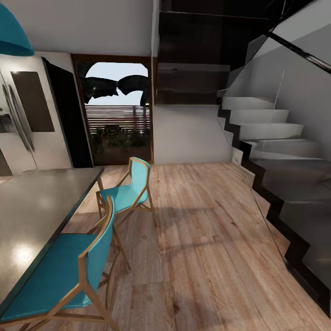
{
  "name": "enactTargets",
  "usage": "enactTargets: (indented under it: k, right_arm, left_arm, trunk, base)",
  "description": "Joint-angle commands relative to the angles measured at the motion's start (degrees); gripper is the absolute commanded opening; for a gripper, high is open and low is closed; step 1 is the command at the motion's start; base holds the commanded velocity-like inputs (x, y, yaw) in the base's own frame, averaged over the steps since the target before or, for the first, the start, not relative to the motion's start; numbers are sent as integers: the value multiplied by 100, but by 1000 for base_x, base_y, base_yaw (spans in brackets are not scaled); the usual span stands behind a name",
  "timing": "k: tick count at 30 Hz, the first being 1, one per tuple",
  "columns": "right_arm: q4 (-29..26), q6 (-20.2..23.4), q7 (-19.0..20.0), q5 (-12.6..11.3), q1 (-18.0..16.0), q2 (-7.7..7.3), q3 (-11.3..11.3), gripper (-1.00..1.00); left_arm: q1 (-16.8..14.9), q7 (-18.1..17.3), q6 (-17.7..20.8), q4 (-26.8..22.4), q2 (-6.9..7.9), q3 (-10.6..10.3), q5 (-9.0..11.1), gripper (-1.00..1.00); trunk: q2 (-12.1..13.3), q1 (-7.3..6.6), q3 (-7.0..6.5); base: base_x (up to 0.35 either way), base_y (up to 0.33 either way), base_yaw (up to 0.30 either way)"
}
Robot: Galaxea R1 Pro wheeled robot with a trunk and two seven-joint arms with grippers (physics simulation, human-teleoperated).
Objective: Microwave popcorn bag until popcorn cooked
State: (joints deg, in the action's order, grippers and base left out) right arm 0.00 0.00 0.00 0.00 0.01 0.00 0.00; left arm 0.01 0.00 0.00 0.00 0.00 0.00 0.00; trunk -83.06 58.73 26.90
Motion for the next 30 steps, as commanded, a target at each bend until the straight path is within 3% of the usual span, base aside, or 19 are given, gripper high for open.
enactTargets:
  k: [1, 4, 10, 30]
  right_arm:
    - [0, -33, -17, 33, -9, 6, 33, 100]
    - [0, -57, 1, 52, -9, 9, 50, 100]
    - [4, -57, -5, 44, -9, 58, 61, 100]
    - [9, -68, -9, 35, -9, 24, 45, 100]
  left_arm:
    - [-6, -4, -33, -33, 14, 2, 33, 100]
    - [-8, -1, -90, -110, 16, -1, 130, 100]
    - [-8, 0, -112, -152, 18, -7, 2, 100]
    - [-5, 0, -114, -149, 18, -9, 0, 100]
  trunk:
    - [-2, 0, 3]
    - [-2, 0, 3]
    - [-2, 0, 3]
    - [-2, 0, 3]
  base:
    - [0, 0, 0]
    - [0, 0, 0]
    - [0, 0, 21]
    - [0, 0, 261]
